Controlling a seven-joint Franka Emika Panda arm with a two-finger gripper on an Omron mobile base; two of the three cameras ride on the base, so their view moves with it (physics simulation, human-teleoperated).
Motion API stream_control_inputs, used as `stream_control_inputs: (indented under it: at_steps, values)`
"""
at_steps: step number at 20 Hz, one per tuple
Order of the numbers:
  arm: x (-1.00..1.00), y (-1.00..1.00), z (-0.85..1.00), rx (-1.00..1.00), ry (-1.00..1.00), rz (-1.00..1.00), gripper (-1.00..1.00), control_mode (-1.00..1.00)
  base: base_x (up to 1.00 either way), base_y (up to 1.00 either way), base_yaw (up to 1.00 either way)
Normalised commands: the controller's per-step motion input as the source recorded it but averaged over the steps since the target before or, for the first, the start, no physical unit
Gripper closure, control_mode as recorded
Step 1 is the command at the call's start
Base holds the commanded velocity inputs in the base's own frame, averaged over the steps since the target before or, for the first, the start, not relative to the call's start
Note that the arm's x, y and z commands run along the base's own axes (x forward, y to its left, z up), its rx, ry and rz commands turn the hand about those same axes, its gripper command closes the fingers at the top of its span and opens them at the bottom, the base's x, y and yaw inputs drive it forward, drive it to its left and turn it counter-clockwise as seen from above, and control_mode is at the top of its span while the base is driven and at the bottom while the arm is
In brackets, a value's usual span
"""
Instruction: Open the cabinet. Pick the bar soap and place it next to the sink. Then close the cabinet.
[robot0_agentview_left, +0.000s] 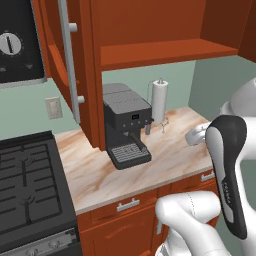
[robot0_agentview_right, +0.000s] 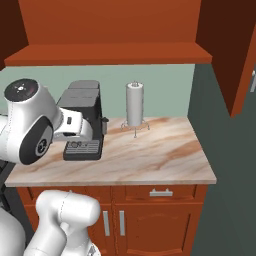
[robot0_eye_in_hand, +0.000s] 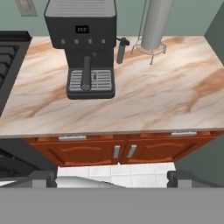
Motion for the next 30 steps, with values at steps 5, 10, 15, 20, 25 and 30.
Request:
stream_control_inputs:
  at_steps: [5,10,15,20,25,30]
  values:
    - [-0.01,0.00,0.00,0.00,0.00,0.00,-1.00,-1.00,0.00,0.00,0.00]
    - [-0.01,0.01,0.00,0.00,0.00,0.00,-1.00,-1.00,0.00,0.00,0.00]
    - [-0.01,0.06,0.00,0.00,0.00,0.00,-1.00,-1.00,0.00,0.00,0.00]
    - [-0.36,0.20,0.18,0.00,-0.07,0.10,-1.00,-1.00,0.00,0.00,0.00]
    - [-0.59,0.29,0.03,0.00,-0.08,0.06,-1.00,-1.00,0.00,0.00,0.00]
    - [-0.23,0.36,0.00,0.00,-0.06,0.05,-1.00,-1.00,0.00,0.00,0.00]
